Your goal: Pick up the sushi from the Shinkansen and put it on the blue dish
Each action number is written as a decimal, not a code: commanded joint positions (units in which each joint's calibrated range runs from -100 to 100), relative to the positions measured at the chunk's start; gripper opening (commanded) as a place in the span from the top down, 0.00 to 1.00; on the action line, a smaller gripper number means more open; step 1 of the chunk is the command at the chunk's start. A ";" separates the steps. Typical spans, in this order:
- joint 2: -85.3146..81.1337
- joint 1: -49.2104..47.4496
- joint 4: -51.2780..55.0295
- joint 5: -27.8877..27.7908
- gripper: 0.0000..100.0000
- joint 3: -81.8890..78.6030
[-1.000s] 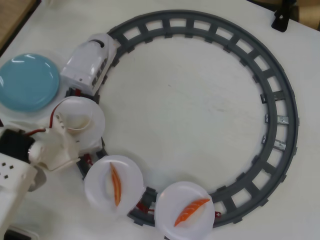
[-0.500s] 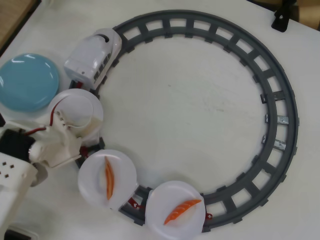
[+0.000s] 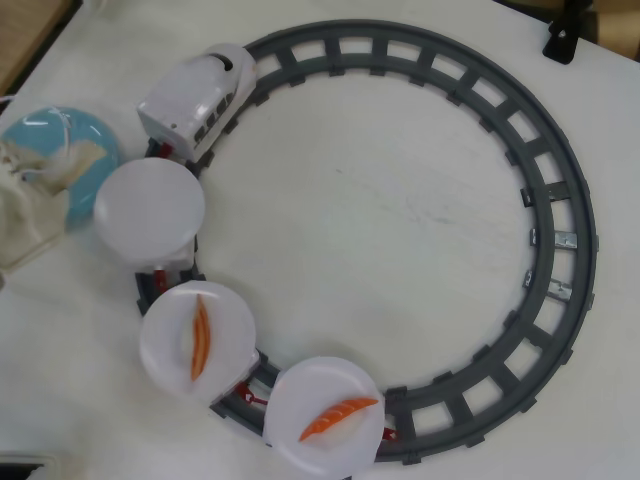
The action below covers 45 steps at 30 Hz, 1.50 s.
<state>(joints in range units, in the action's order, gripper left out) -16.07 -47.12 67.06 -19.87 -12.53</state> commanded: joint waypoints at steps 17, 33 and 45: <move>58.33 -8.25 1.69 4.91 0.97 56.90; 65.97 -9.04 16.04 6.74 0.79 77.37; 65.88 -9.66 32.43 7.21 0.76 99.28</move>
<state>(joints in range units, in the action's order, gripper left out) 51.50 -56.11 97.39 -13.45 78.96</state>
